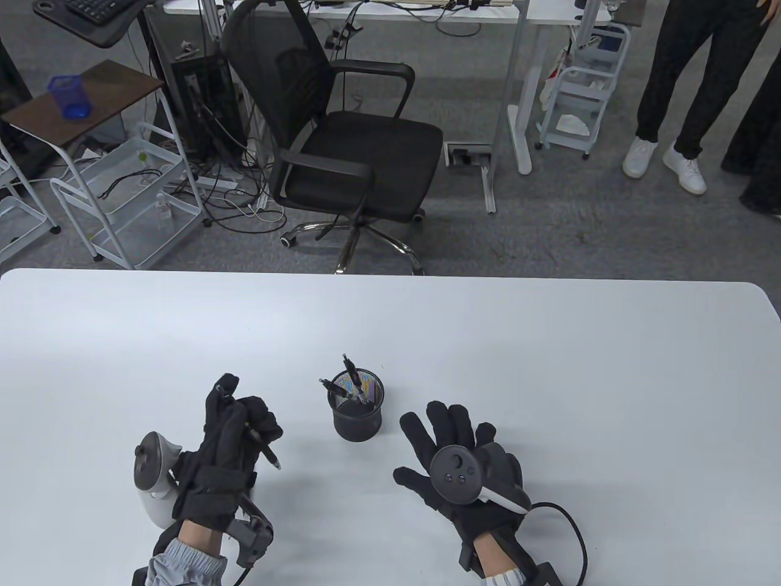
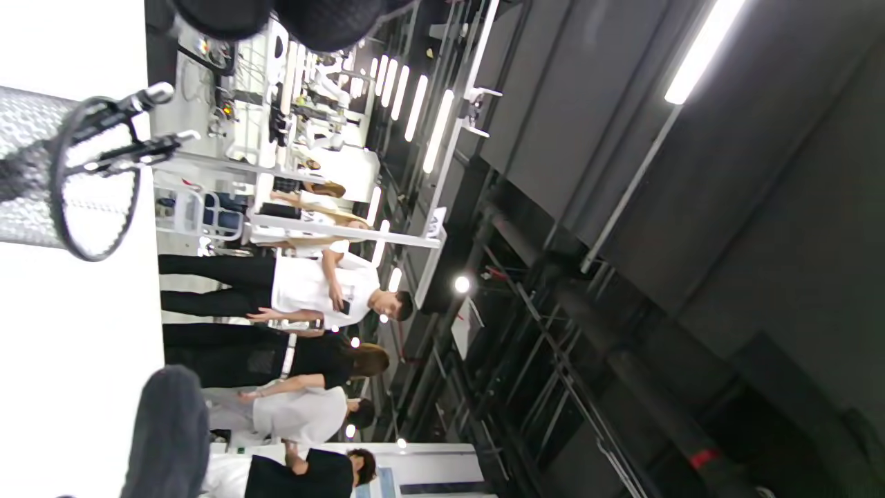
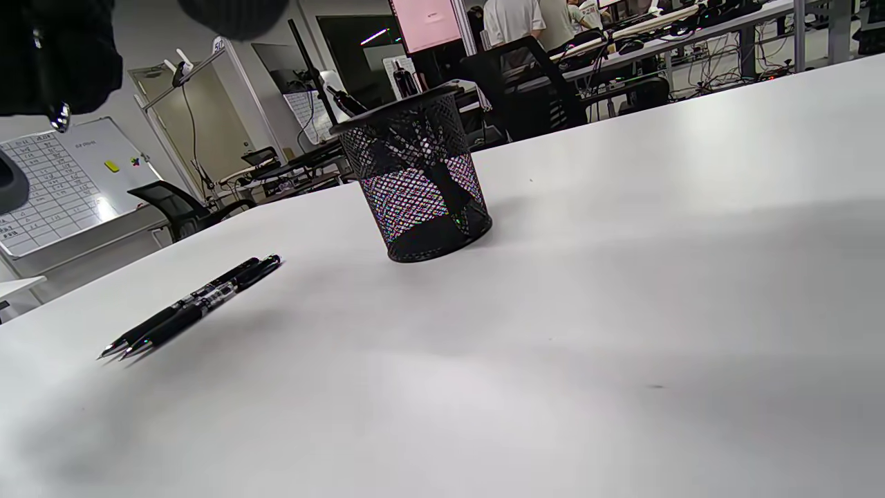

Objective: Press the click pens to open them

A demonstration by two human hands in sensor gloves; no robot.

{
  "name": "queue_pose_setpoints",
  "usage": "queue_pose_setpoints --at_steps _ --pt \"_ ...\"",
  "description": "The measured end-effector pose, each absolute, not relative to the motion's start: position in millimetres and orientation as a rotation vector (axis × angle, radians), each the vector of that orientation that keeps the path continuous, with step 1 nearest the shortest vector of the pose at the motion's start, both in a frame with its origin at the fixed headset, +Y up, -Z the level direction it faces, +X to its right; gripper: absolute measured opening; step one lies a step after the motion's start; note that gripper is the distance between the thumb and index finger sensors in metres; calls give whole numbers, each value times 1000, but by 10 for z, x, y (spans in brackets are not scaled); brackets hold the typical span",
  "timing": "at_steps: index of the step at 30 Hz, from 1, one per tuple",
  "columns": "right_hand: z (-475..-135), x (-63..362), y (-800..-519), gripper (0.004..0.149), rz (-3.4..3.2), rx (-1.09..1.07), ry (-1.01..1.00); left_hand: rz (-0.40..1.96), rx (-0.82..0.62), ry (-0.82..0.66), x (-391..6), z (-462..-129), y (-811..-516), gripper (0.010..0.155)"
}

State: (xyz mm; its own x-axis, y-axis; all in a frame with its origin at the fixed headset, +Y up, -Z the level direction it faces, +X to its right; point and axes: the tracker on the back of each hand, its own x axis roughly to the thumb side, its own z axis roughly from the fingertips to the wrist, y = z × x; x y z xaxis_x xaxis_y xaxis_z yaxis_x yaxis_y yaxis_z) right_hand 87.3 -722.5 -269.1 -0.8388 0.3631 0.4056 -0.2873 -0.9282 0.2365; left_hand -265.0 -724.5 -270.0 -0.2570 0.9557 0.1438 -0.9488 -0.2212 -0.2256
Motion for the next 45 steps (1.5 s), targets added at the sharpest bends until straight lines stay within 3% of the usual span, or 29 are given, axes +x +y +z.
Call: queue_pose_setpoints --at_steps 8,14,45 --pt "-2667 848 -7203 76 2712 664 221 1845 -97 -187 -2602 -2648 -7387 72" --pt "-2660 834 -7208 76 2716 672 227 1784 -160 -219 -2532 -2653 -7404 71" --pt "-2665 835 -7225 76 2714 672 217 1798 -209 -268 -2436 -2659 -7425 67"
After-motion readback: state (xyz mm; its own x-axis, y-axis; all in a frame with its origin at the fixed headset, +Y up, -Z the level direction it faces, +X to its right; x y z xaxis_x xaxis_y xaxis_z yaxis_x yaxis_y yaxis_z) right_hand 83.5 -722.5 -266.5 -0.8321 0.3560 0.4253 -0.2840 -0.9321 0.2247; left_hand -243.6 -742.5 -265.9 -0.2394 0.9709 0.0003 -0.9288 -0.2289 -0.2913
